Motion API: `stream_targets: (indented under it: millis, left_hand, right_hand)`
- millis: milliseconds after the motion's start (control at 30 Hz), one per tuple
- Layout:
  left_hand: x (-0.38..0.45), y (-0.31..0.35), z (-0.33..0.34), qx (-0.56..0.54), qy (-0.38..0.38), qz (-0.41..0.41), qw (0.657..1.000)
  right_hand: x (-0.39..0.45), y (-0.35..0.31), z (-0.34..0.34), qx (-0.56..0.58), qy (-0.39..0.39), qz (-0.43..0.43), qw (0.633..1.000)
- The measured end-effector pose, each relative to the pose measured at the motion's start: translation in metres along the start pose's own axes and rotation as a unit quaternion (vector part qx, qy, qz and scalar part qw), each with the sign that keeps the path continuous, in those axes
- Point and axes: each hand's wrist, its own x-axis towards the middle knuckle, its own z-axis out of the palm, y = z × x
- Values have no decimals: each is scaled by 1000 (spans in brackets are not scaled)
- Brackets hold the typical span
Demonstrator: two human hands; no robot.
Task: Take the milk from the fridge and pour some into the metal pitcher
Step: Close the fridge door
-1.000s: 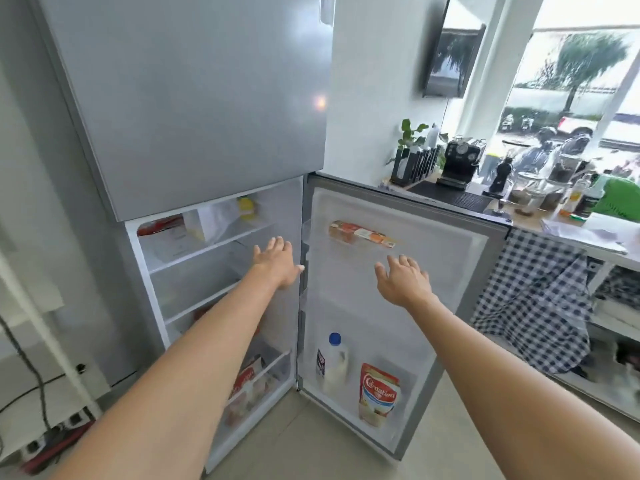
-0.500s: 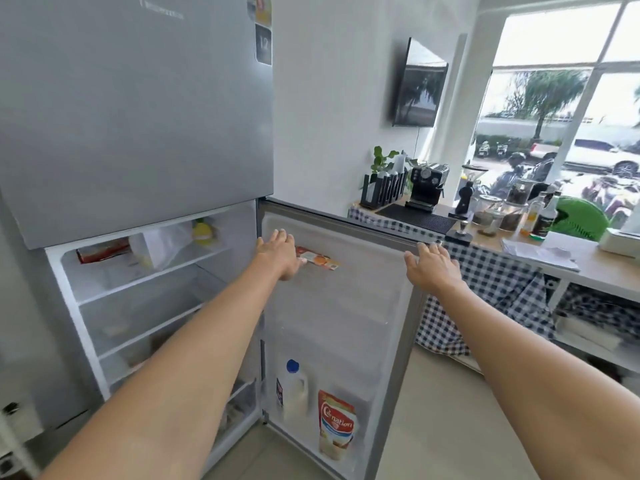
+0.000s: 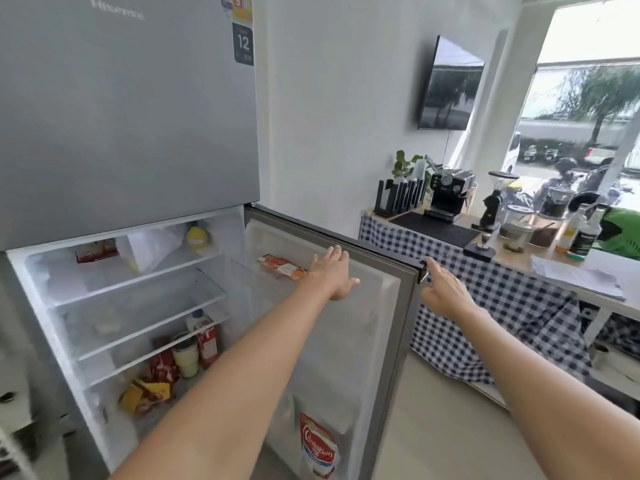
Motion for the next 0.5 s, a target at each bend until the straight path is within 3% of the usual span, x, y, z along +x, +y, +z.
stream_targets:
  millis: [500]
  left_hand:
    - [-14,24,-9,-48,-11,19,999]
  right_hand:
    - [-30,-9,7,119,4,-97,988]
